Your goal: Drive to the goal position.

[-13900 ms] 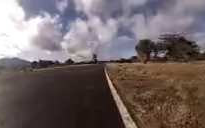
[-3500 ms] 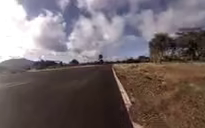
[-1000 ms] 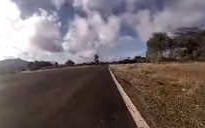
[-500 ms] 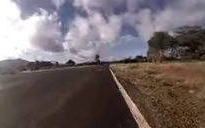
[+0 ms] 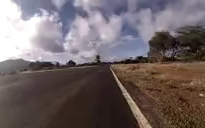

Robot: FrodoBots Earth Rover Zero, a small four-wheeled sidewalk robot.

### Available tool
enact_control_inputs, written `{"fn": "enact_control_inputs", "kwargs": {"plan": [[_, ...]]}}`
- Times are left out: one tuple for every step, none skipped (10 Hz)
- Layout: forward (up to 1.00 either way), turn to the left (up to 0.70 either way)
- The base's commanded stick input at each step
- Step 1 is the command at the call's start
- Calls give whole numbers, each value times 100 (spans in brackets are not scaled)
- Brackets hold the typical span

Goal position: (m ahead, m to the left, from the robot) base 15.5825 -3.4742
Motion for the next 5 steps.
{"fn": "enact_control_inputs", "kwargs": {"plan": [[50,0],[50,0],[50,0],[50,0],[50,0]]}}
